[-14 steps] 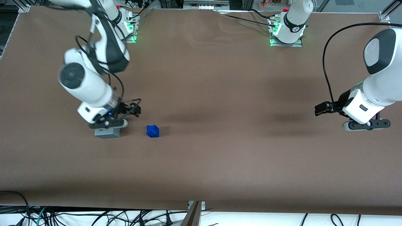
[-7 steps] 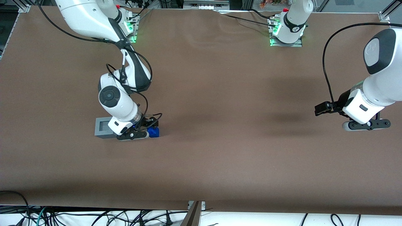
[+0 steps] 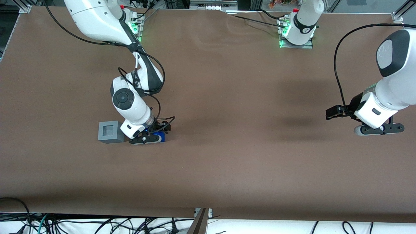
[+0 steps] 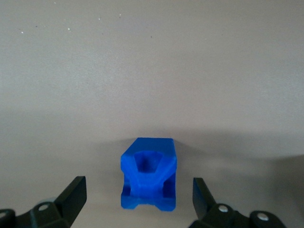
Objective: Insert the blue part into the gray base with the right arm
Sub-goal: 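Close the right gripper on the blue block and lift it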
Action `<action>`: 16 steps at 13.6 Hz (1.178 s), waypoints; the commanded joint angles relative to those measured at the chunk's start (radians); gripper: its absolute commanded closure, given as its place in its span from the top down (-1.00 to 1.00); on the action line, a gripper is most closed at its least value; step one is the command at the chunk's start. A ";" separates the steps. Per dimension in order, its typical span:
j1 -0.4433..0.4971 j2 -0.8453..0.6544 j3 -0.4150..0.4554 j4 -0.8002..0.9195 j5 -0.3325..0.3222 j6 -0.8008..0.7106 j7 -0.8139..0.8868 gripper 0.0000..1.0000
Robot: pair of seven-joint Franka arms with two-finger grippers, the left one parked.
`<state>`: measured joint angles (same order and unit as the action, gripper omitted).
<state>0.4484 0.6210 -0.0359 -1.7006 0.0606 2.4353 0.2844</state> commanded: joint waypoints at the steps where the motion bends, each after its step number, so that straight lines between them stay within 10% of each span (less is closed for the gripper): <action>1: 0.001 0.023 -0.002 0.004 0.013 0.039 0.002 0.97; 13: -0.013 0.036 -0.004 0.009 0.013 0.053 -0.014 -0.26; 16: -0.033 0.005 -0.005 0.018 0.013 -0.022 -0.065 -0.32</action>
<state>0.4362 0.6513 -0.0457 -1.6968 0.0610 2.4694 0.2656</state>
